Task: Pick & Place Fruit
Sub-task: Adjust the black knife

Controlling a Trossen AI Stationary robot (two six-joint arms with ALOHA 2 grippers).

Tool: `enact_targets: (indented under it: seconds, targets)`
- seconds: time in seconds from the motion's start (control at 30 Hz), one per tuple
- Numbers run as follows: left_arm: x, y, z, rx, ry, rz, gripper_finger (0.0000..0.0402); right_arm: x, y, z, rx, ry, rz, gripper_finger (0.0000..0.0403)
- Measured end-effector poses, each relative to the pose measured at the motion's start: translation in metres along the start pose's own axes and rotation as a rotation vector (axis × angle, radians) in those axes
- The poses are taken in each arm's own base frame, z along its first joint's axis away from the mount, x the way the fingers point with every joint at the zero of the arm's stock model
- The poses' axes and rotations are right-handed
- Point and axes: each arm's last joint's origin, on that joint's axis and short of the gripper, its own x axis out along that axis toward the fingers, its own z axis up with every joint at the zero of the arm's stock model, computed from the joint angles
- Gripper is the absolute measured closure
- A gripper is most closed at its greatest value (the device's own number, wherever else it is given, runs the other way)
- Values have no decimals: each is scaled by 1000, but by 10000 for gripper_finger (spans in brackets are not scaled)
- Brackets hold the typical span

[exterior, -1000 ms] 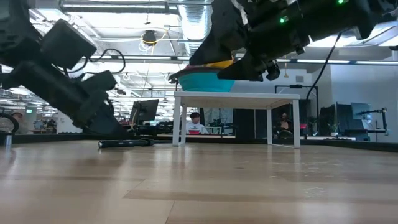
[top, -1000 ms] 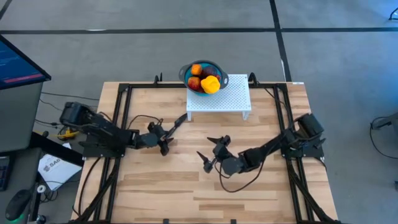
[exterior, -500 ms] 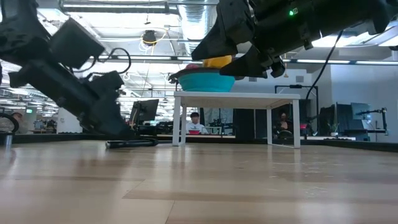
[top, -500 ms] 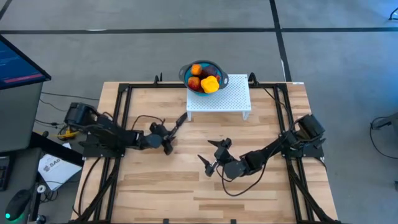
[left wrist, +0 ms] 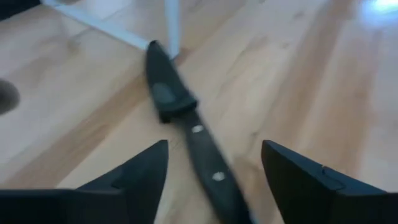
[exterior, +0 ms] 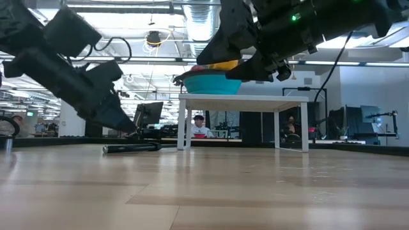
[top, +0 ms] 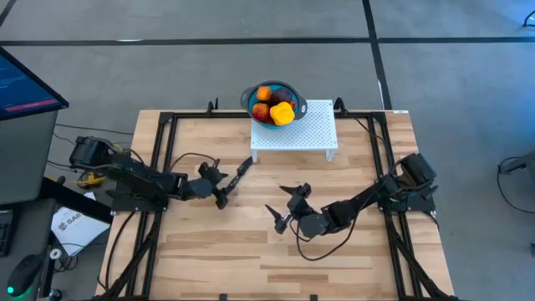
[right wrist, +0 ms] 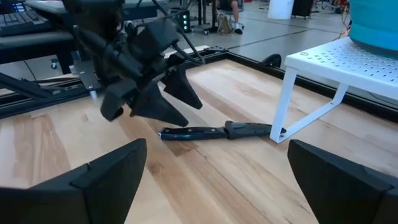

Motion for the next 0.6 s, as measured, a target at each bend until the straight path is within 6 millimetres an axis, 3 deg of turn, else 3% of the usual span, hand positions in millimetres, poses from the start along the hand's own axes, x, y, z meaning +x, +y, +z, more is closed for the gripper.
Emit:
enact_targets:
  seconds: [0.1, 0.23, 0.43, 0.6]
  targets:
    - [5, 1, -7, -16, 22, 51, 130, 1, -1, 0, 2, 0, -4, 20]
    - [14, -1, -16, -33, 35, 65, 130, 1, -1, 0, 3, 0, -4, 20]
    - [25, -5, -24, -47, 18, 65, 174, 1, -1, 1, 8, -2, -2, 20]
    - [28, -5, -29, -43, 28, 79, 243, -3, 2, 0, 8, -2, 11, 20]
